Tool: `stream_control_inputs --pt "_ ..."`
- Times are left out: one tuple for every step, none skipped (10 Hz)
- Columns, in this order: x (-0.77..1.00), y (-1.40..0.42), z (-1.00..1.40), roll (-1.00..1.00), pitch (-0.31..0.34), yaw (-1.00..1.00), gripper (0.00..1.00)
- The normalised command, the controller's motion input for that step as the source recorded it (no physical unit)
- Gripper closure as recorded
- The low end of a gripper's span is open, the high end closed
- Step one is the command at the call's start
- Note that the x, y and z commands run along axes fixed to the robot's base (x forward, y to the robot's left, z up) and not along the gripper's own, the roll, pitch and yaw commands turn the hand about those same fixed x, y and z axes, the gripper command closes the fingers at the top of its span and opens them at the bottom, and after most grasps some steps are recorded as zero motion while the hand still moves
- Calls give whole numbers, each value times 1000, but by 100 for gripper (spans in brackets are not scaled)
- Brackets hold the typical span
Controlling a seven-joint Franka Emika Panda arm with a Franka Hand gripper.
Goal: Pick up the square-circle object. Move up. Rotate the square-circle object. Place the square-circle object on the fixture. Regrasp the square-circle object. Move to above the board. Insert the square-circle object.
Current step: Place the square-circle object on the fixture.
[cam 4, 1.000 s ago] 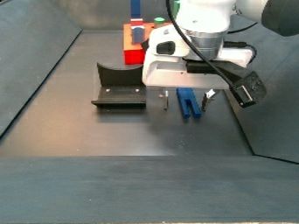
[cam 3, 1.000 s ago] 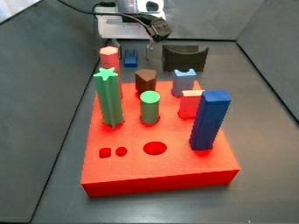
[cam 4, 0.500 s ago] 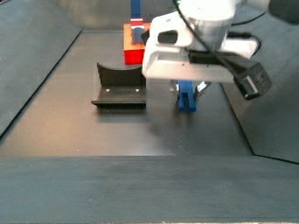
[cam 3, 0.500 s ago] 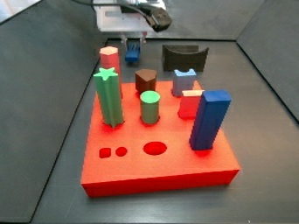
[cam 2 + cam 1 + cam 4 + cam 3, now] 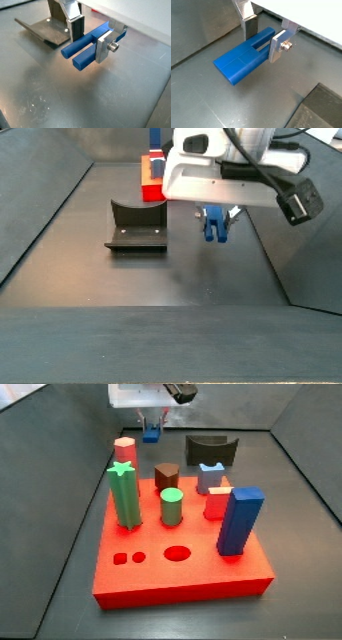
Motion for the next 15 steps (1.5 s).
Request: stream_control_inputs --pt "-11 1 1000 32 31 5 100" --pt "-13 0 1000 45 54 -1 100" --pt "-14 2 1000 60 80 -7 100" --pt "-16 1 1000 74 104 -9 100" --pt "-19 0 1000 96 119 -1 100" --pt "-21 -2 1000 114 125 9 100" --pt "-24 -3 1000 124 131 14 100" --pt "-25 -5 1000 148 140 24 100" --pt "-27 -6 1000 162 144 29 100" --pt "-30 -9 1000 168 149 34 100" --pt "-30 -11 987 163 145 39 100" --pt "-28 -7 907 156 139 38 100" --pt "-24 -8 794 147 133 37 100" --pt "-20 -6 700 146 133 37 100" --pt "-14 -6 573 147 135 40 100"
